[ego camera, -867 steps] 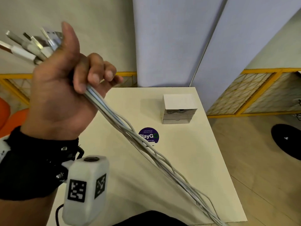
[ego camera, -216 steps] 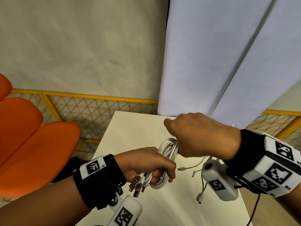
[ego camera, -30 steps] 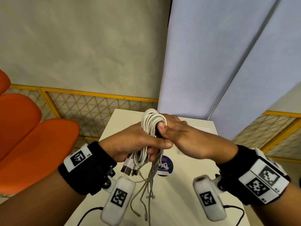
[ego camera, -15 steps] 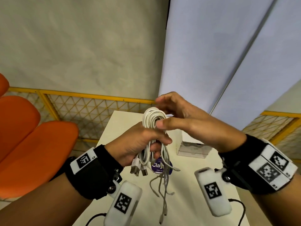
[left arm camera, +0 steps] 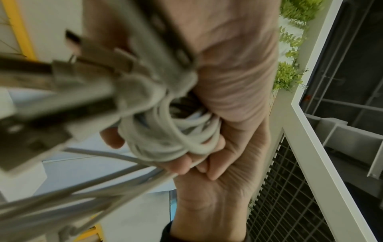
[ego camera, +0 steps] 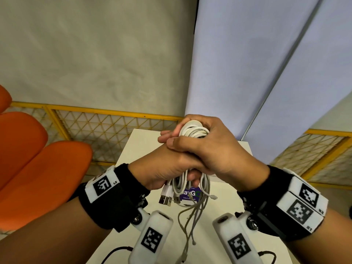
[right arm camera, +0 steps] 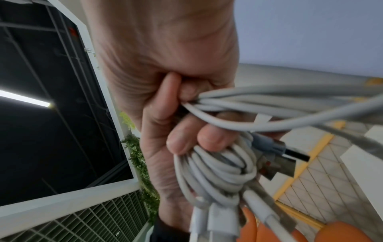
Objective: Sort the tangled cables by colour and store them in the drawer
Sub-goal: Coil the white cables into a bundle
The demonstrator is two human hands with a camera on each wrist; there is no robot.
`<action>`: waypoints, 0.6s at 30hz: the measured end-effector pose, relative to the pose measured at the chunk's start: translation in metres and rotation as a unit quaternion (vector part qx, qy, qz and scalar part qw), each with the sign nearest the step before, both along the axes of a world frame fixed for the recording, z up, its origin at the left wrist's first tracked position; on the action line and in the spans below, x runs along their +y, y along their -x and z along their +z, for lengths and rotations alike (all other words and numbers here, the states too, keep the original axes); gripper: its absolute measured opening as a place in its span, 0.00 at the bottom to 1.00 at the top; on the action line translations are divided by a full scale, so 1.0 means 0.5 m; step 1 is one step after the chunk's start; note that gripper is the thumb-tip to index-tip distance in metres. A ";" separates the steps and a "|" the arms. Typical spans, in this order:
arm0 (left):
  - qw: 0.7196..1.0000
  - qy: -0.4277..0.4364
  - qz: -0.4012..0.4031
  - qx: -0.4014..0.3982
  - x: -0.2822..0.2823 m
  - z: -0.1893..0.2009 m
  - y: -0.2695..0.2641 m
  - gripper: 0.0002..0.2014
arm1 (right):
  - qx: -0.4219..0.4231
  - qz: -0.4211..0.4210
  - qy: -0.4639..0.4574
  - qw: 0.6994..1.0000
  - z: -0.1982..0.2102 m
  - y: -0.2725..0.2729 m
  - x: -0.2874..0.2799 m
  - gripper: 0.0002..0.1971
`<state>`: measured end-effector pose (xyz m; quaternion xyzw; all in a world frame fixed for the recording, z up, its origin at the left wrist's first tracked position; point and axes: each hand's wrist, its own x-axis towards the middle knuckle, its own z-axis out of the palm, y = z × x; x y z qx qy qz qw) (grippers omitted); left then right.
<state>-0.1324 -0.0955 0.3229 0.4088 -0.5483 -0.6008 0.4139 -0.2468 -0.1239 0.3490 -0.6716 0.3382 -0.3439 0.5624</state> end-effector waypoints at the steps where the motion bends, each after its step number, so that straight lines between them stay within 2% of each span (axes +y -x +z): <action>1: 1.000 0.000 -0.008 -0.007 0.000 0.002 -0.001 0.12 | -0.003 -0.004 0.012 1.000 0.003 0.001 0.002 0.07; 7: 1.000 -0.008 -0.029 -0.007 -0.004 0.012 -0.007 0.11 | -0.004 -0.047 0.062 0.997 0.008 0.000 0.003 0.07; 11: 0.999 0.014 -0.025 -0.046 -0.007 0.015 -0.011 0.08 | -0.008 -0.061 0.108 0.992 0.008 0.001 -0.003 0.07; 15: 0.997 0.052 0.016 -0.050 -0.013 0.006 -0.008 0.18 | -0.035 -0.065 0.128 0.989 0.008 -0.006 -0.003 0.07; 18: 0.995 0.033 0.005 -0.094 -0.019 0.009 -0.009 0.17 | -0.059 -0.074 0.095 0.991 0.008 -0.009 -0.004 0.07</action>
